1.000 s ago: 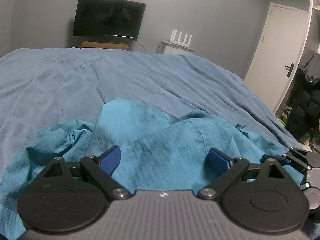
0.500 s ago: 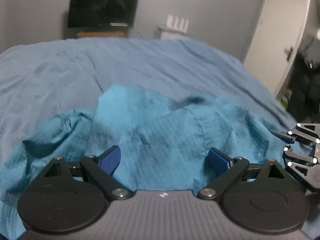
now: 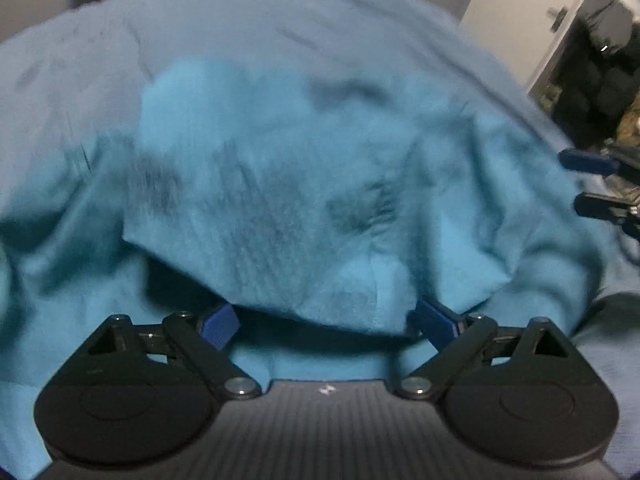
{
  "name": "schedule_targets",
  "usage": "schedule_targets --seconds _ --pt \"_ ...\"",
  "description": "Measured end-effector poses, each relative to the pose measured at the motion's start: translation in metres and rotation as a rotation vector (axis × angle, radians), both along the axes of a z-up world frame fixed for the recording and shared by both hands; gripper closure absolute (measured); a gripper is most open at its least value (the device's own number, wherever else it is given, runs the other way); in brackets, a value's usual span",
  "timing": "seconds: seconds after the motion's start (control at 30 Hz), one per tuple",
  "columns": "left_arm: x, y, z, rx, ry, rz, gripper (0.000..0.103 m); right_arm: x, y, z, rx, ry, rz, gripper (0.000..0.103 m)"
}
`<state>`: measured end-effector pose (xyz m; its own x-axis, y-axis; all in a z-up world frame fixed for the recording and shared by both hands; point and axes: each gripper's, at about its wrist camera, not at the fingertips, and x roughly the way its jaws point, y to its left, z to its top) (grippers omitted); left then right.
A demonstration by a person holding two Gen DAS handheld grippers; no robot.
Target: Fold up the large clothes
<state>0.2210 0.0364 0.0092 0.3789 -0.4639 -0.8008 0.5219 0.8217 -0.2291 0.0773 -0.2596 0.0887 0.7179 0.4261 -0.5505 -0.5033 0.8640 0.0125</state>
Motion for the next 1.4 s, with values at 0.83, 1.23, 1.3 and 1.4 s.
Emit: schedule_targets --seconds 0.83,1.23,1.3,1.4 --pt "0.023 -0.019 -0.051 0.054 -0.202 0.064 0.009 0.112 0.068 -0.110 -0.228 0.104 -0.189 0.055" --pt "0.015 -0.030 -0.073 0.135 -0.170 0.042 0.009 0.106 0.057 -0.093 -0.134 0.046 -0.243 0.052" --pt "0.013 -0.032 -0.074 0.134 -0.167 0.044 0.009 0.110 0.061 -0.076 -0.037 0.002 -0.267 0.053" --pt "0.011 -0.027 -0.076 0.130 -0.166 0.045 0.009 0.123 0.082 -0.060 0.017 -0.031 -0.236 0.054"
